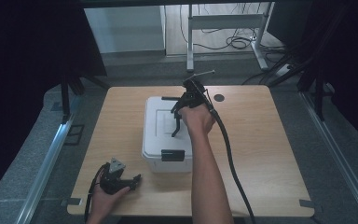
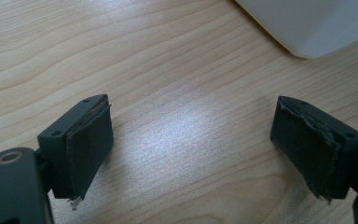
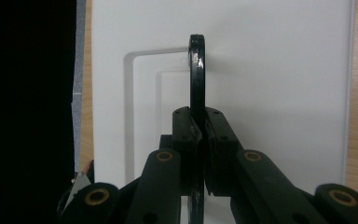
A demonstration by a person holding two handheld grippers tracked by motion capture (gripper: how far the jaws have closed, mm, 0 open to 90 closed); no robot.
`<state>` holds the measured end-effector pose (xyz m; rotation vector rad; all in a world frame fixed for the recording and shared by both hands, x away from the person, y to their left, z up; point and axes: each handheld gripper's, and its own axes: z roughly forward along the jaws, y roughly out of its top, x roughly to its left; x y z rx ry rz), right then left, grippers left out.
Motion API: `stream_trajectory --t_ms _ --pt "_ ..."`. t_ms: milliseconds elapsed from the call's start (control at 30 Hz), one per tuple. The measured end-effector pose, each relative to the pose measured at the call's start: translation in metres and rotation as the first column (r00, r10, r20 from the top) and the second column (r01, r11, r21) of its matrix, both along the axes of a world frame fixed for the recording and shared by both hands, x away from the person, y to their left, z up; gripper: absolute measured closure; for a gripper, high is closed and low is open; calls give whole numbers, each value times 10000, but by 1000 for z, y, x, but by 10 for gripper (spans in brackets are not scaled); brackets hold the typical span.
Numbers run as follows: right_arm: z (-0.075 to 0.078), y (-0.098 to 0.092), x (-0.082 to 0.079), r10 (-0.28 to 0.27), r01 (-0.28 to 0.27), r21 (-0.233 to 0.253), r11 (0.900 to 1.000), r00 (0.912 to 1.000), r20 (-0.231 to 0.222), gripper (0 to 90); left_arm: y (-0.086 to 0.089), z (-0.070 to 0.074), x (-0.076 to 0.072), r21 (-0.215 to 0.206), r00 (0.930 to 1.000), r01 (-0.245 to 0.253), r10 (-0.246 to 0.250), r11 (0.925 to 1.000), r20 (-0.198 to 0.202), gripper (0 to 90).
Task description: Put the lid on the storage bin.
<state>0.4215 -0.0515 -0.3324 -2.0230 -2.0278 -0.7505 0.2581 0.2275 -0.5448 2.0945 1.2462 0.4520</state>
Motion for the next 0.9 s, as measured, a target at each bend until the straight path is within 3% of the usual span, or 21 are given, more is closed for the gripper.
stream_trajectory --t_ms 567,900 --pt "-20 3 4 -283 283 229 9993 9996 -3 846 0 0 0 -5 10000 3 -3 10000 -1 127" --pt "-22 2 6 109 -112 184 9998 9998 166 833 0 0 0 4 10000 8 -8 10000 -4 127"
